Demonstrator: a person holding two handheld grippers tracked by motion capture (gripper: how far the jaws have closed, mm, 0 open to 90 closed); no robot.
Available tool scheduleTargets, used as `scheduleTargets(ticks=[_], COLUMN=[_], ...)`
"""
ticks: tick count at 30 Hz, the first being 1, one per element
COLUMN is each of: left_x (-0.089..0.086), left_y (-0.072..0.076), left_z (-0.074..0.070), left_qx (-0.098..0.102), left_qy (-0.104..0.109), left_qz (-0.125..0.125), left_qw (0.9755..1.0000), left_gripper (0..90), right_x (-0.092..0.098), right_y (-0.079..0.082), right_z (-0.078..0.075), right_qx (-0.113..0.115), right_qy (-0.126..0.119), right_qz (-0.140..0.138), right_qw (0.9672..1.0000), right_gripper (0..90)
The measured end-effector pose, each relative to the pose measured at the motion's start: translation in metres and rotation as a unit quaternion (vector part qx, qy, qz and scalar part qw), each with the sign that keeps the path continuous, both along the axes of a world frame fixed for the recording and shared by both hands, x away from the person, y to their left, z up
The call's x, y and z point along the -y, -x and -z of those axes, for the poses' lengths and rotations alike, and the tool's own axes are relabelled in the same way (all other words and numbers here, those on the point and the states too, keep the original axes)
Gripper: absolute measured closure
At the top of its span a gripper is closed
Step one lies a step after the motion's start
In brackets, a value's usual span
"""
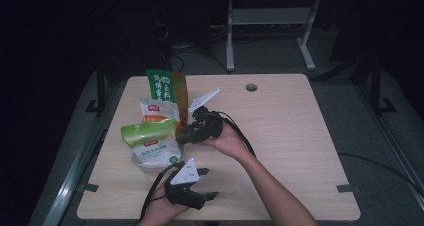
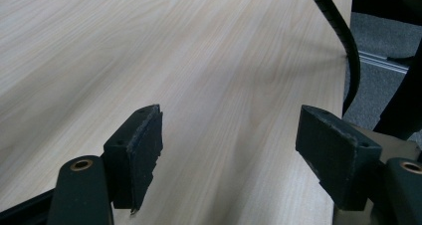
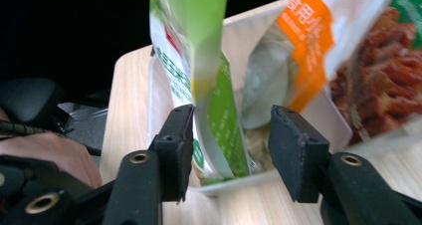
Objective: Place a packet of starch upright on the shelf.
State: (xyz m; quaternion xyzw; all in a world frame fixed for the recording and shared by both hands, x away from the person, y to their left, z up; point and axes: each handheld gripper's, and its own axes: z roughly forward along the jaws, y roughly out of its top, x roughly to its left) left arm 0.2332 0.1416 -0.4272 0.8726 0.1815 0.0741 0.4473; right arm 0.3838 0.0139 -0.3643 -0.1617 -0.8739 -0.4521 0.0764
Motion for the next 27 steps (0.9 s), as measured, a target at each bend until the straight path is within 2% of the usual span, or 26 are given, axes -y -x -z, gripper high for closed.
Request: scheduleTargets(ticks=[6,10,20,27], left_x=[-0.002,-0.002,-0.001,-0.002], left_y=[-0.003,-0.003,-0.005,-0.006], left_z=[0.000,0.000,0.001,0.001], left_qx=[-0.001,-0.001,-0.001,0.001], left_qy=[0.002,0.001,-0.003,-0.005], left_qz=[-0.005,-0.005,-0.005,-0.004], left_qw=[1.0000,1.0000,1.0000,1.0000], left_gripper=[26.0,26.0,26.0,26.0], right_x=[0.020,0.032,0.059,0.074], right_y=[-0.003,-0.002,-0.001,0.001], right_z=[0.000,-0.001,0.002,0.006], right_qx=[0.005,-0.005,0.004,-0.009], right_qy=[-0.002,0.000,0.002,0.012], right_qz=[0.021,0.037,0.058,0.070], right_qw=[0.9998,0.9993,0.9983,0.9974], right_gripper=[48.5,47.2,45.0,43.8])
